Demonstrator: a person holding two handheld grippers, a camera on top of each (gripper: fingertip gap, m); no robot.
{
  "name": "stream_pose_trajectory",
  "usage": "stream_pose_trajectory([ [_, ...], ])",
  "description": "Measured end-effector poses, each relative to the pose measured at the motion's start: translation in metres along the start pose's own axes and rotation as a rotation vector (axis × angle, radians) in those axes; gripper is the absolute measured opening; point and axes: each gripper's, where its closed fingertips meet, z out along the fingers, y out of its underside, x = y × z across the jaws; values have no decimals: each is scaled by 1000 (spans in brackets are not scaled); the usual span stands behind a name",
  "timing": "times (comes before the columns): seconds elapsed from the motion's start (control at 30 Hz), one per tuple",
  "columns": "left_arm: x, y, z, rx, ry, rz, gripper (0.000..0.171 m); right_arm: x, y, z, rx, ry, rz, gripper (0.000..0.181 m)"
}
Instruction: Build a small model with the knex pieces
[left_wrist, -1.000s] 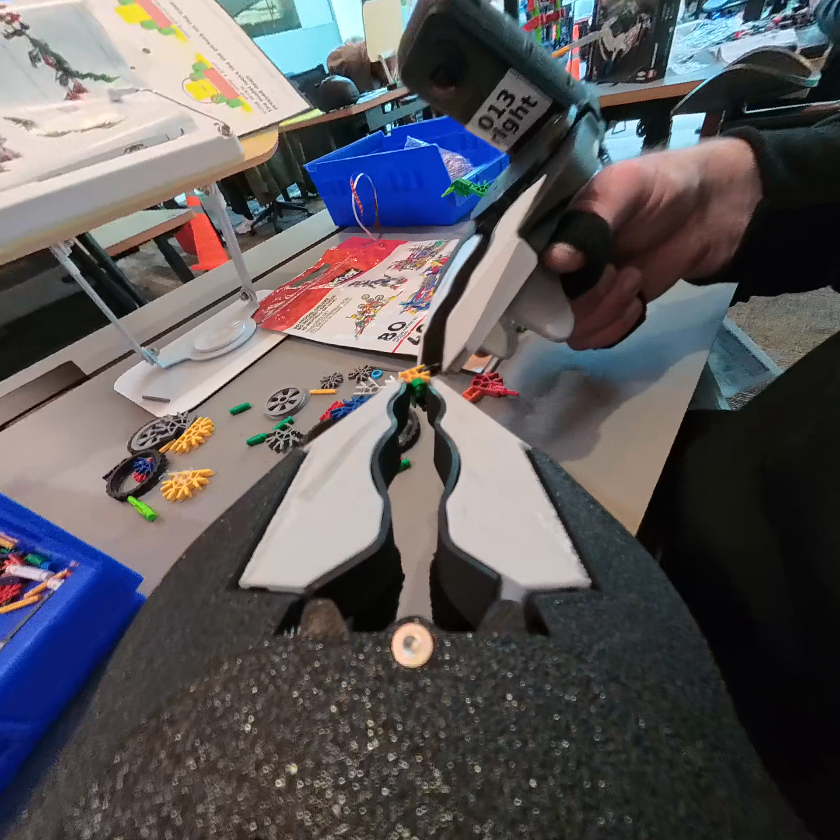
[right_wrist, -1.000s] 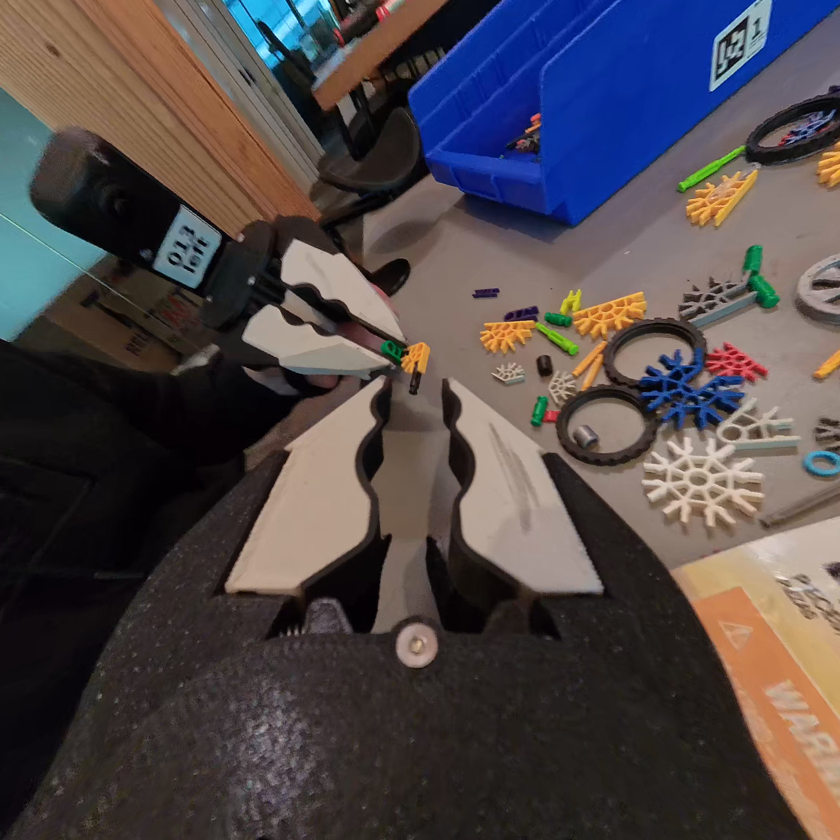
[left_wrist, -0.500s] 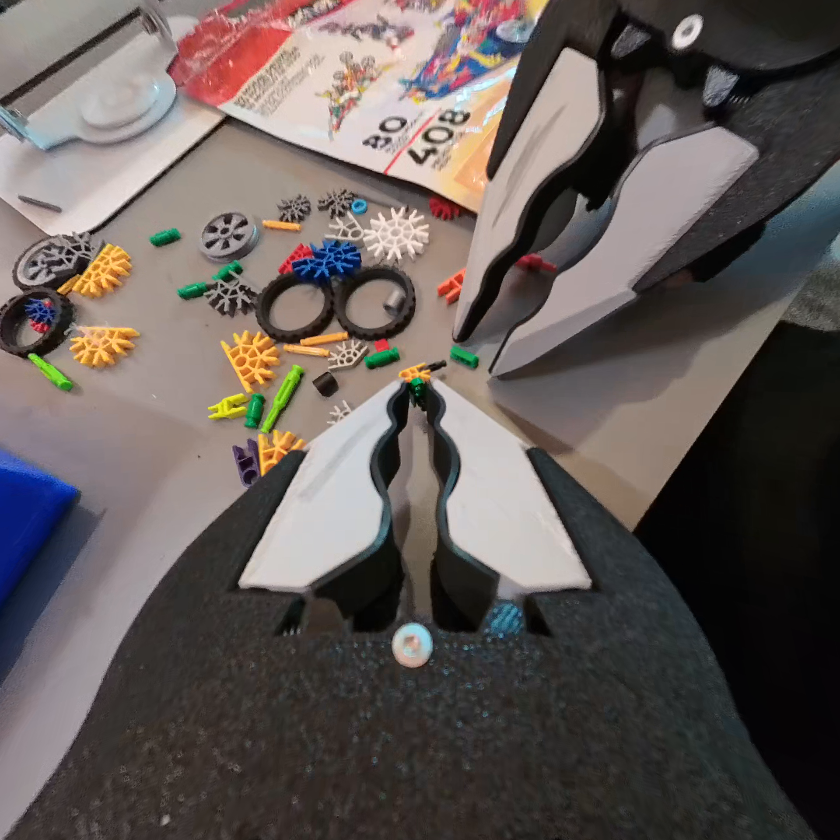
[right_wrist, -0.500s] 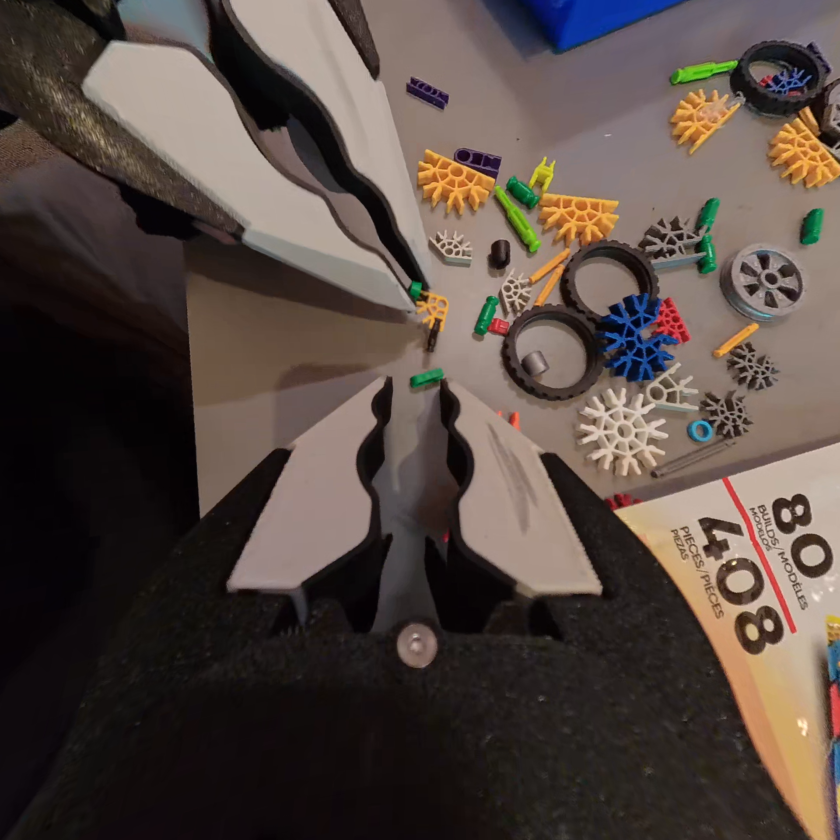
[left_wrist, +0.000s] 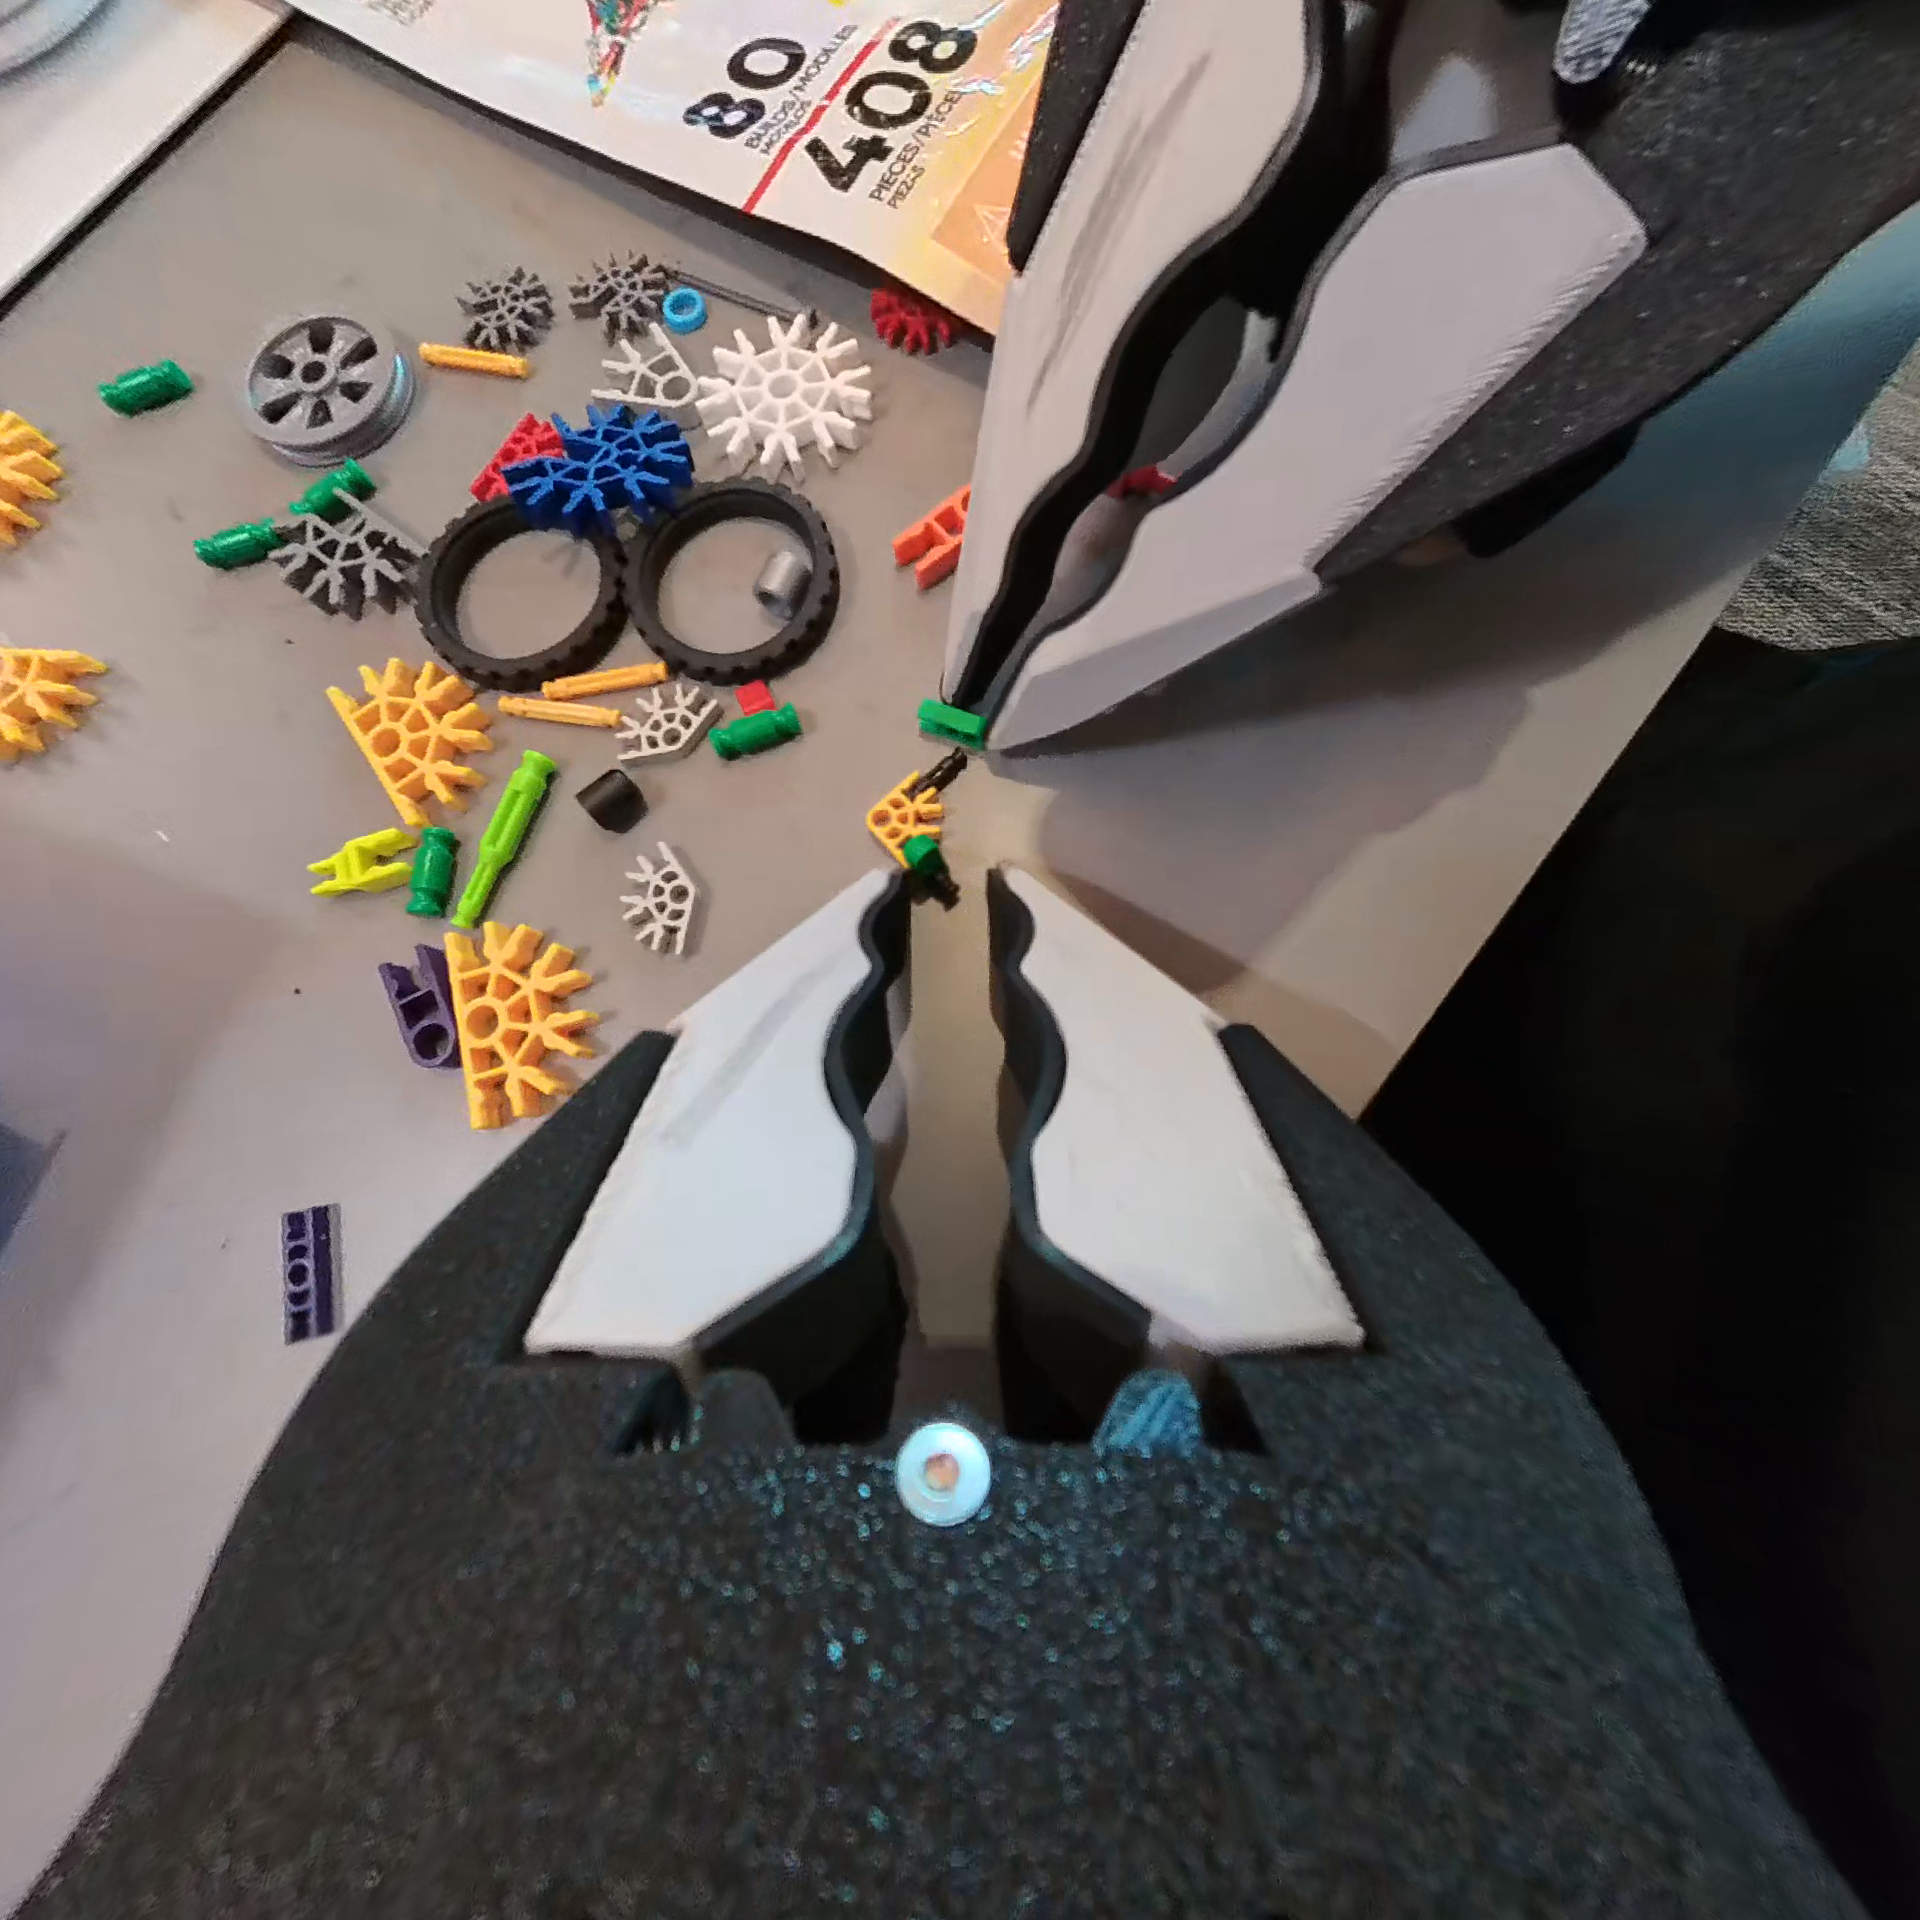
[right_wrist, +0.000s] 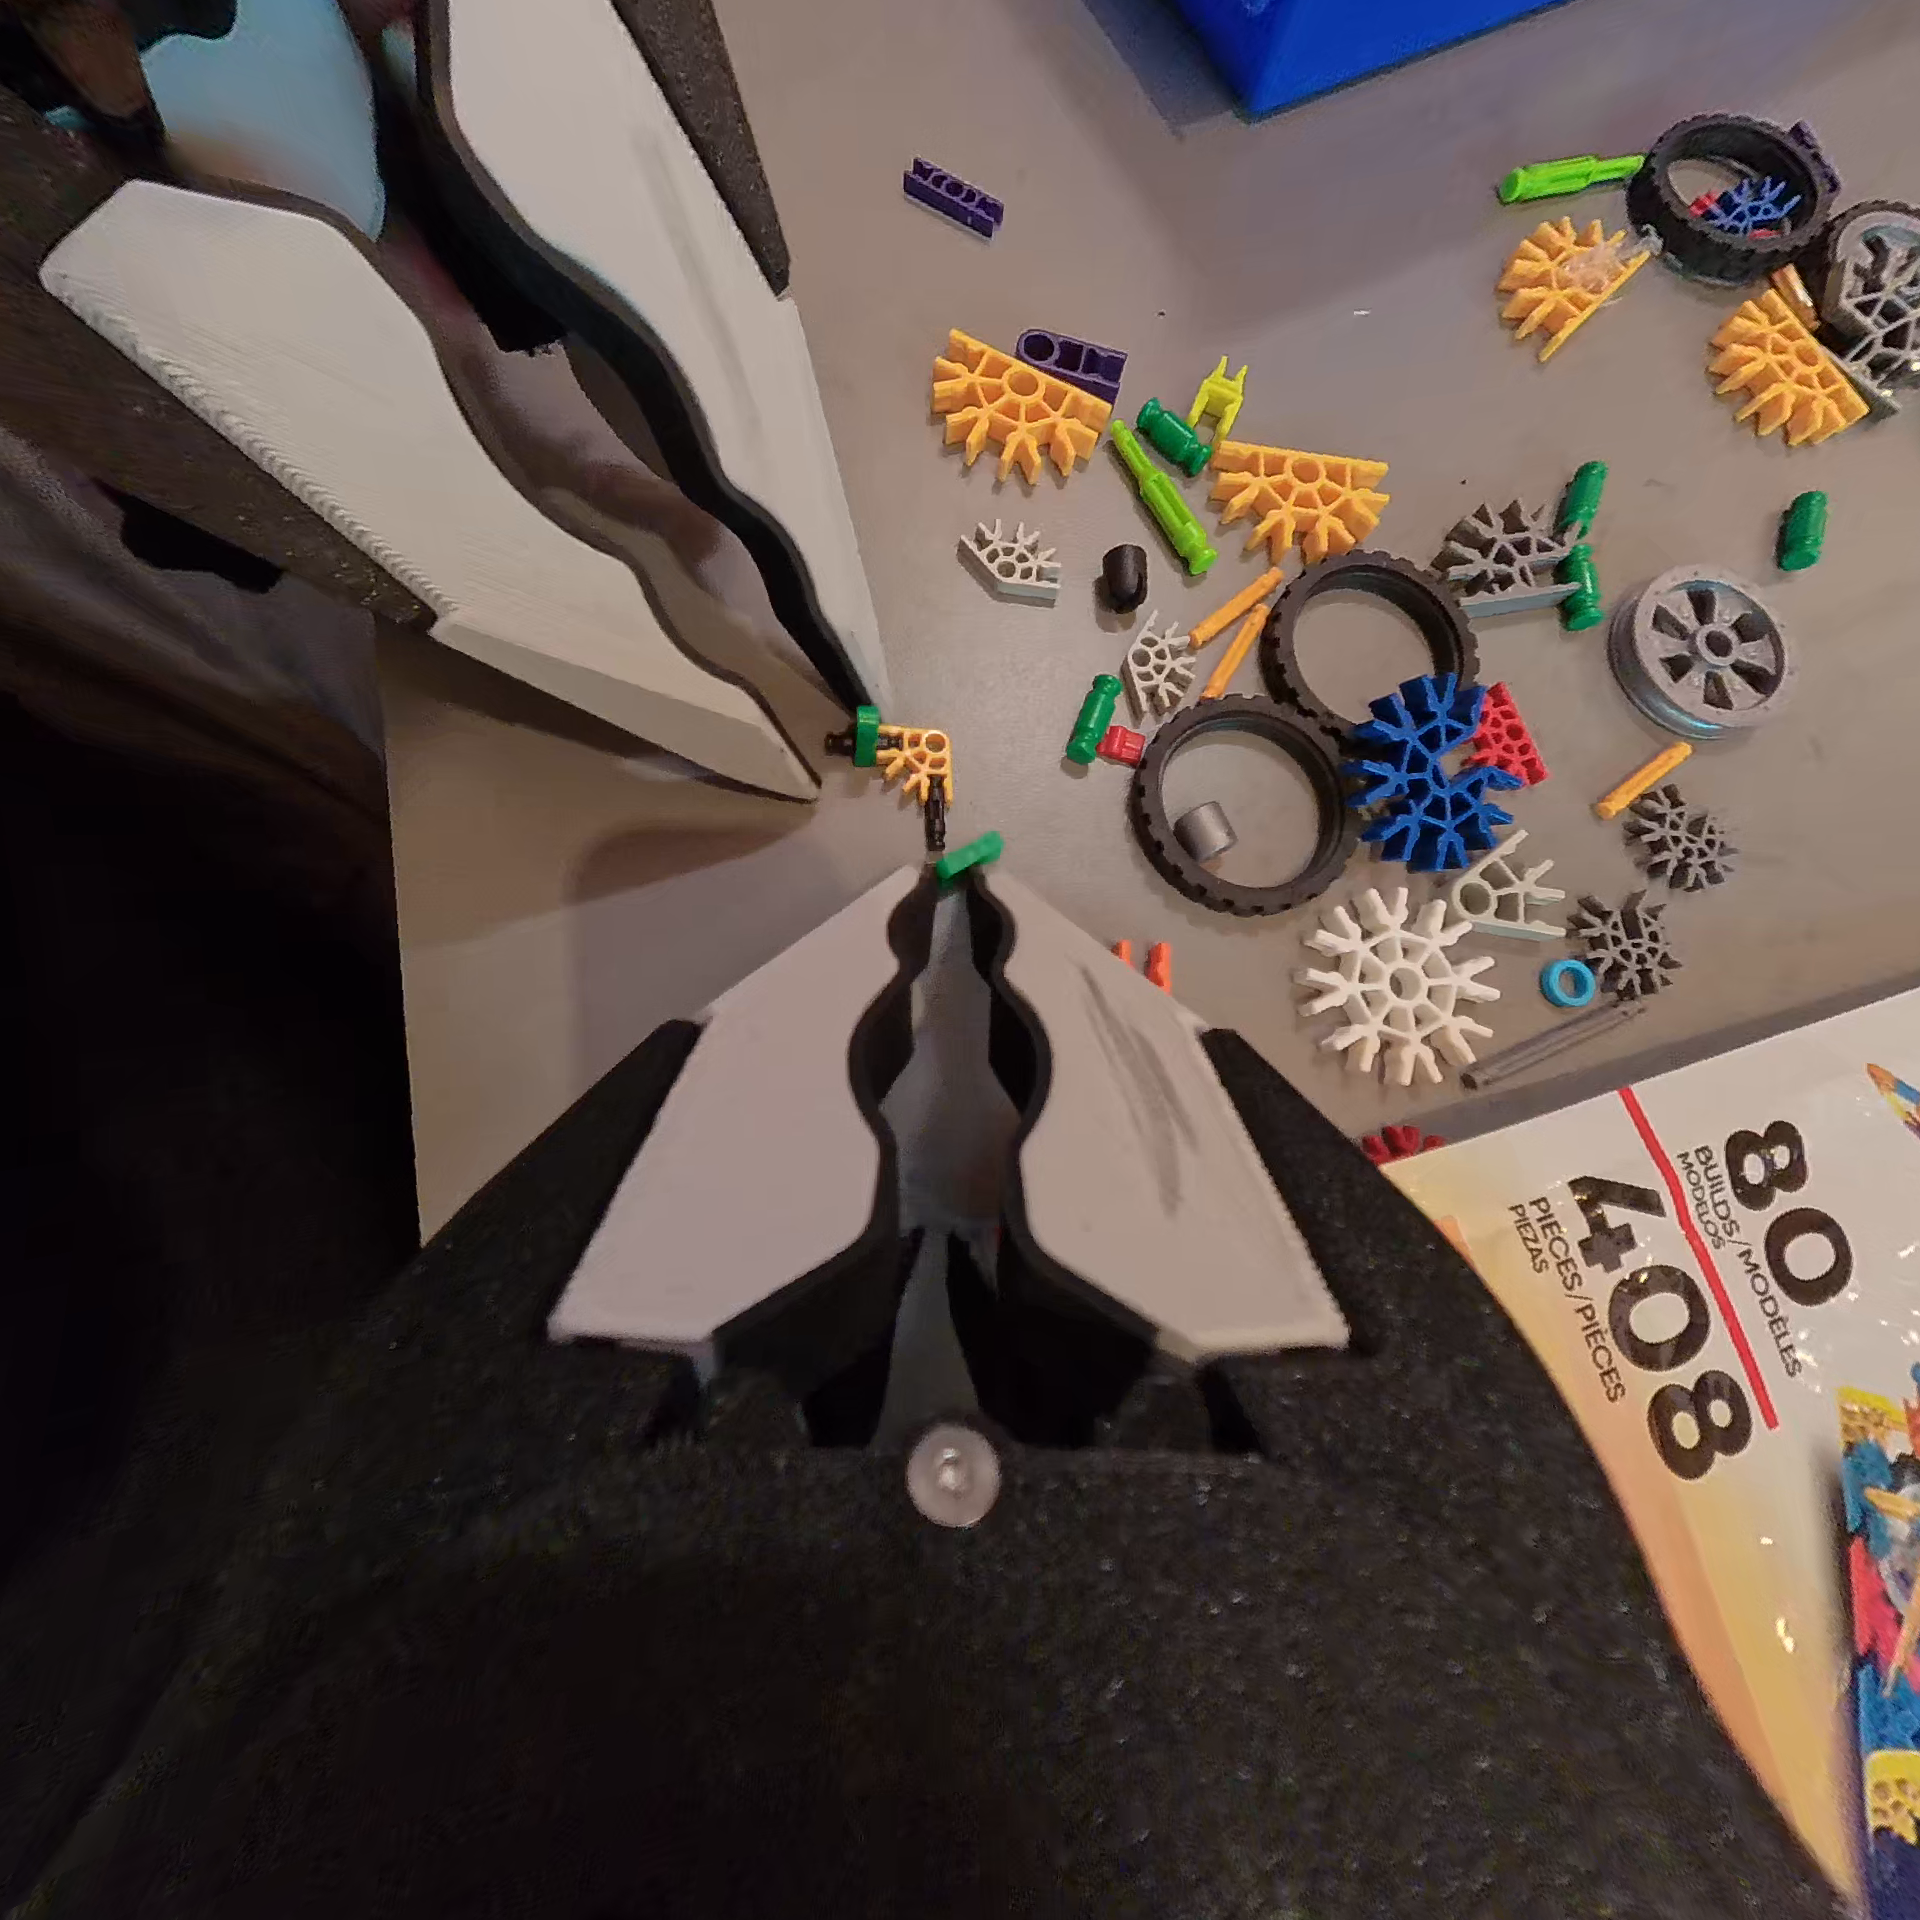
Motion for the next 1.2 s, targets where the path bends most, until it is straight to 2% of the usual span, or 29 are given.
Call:
stream_pose_trajectory([
  [0.13, 17, -1, -1, 7, 74, 27, 18, 0, 0, 0, 9, 0, 2, 0],
  [0.4, -4, -6, -10, 54, 29, 46, 24, 0, 1, -2, 9, -7, 11, 0],
  [0.43, -3, -7, -9, 50, 30, 60, 24, 1, 1, -2, 5, -7, 22, 9],
  [0.57, 1, -7, -1, 31, 41, 89, 24, 4, -1, 0, 1, 0, 29, 14],
  [0.73, 3, -5, 3, 20, 42, 99, 23, 8, -3, 2, 0, 17, 61, 2],
  [1.0, 1, -6, 4, 21, 30, 101, 22, 9, -4, 2, 9, 20, 61, 0],
  [1.2, 1, -7, 5, 24, 15, 113, 22, 15, -8, 2, 18, 24, 88, 11],
])
